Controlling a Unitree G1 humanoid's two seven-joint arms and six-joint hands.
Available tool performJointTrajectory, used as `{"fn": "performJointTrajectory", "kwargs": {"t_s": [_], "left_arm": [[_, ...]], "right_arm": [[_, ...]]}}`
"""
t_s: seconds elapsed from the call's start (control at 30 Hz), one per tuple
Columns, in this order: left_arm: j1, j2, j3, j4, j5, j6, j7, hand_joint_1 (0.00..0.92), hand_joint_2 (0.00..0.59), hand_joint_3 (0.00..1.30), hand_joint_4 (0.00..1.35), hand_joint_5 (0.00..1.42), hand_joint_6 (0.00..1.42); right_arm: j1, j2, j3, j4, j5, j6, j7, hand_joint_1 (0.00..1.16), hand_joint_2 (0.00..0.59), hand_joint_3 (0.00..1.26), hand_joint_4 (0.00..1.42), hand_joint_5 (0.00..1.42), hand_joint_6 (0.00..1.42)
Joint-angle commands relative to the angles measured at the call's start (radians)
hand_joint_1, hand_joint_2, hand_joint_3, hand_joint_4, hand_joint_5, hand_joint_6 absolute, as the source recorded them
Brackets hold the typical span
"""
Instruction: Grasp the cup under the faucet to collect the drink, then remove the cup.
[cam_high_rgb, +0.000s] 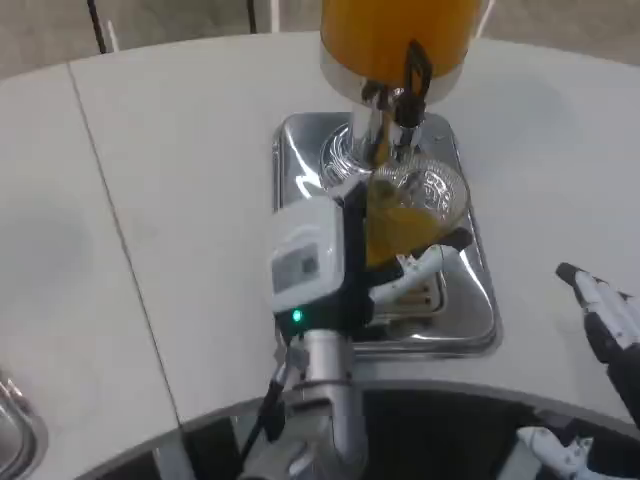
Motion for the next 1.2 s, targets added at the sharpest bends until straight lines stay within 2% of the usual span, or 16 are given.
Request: {"fn": "performJointTrajectory", "kwargs": {"t_s": [0.03,0.1,0.17,0.23,0.4,0.7,0.87,1.2], "left_arm": [[-0.025,-0.134,0.005,0.076,-0.039,-0.004,-0.011,0.246,0.016,0.97,1.14,1.28,1.38],[-0.029,-0.136,0.003,0.086,-0.042,-0.014,0.016,0.295,0.025,1.08,1.25,1.37,1.42],[-0.023,-0.127,0.001,0.088,-0.047,-0.034,0.040,0.341,0.038,1.13,1.30,1.42,1.42],[-0.015,-0.114,0.000,0.088,-0.049,-0.054,0.056,0.405,0.050,1.13,1.30,1.42,1.42],[-0.009,-0.089,0.001,0.085,-0.050,-0.077,0.072,0.458,0.069,1.08,1.26,1.42,1.42],[0.017,-0.038,-0.008,0.051,-0.030,-0.120,0.099,0.489,0.081,1.04,1.22,1.42,1.42],[0.028,-0.023,-0.007,0.043,-0.024,-0.121,0.103,0.496,0.085,1.03,1.21,1.42,1.42],[0.067,0.065,0.006,-0.024,-0.011,-0.157,0.134,0.501,0.093,1.01,1.20,1.42,1.42]], "right_arm": [[0.025,0.004,-0.010,-0.030,-0.011,0.010,0.021,0.60,0.362,0.00,0.00,0.00,0.09],[0.018,0.005,-0.007,-0.024,-0.006,0.018,0.029,0.60,0.363,0.00,0.00,0.00,0.09],[-0.006,0.005,0.006,-0.014,-0.010,0.017,0.036,0.60,0.363,0.00,0.00,0.00,0.09],[-0.028,0.005,0.023,-0.001,-0.017,0.015,0.037,0.59,0.363,0.00,0.00,0.00,0.09],[-0.058,0.005,0.053,0.029,-0.028,0.016,0.034,0.59,0.364,0.00,0.00,0.00,0.09],[-0.093,0.008,0.079,0.092,-0.011,0.010,0.001,0.59,0.359,0.00,0.00,0.00,0.09],[-0.091,0.005,0.077,0.104,0.006,0.016,-0.005,0.58,0.358,0.00,0.00,0.00,0.09],[-0.133,-0.012,0.112,0.140,0.012,0.001,-0.022,0.58,0.357,0.00,0.00,0.00,0.10]]}}
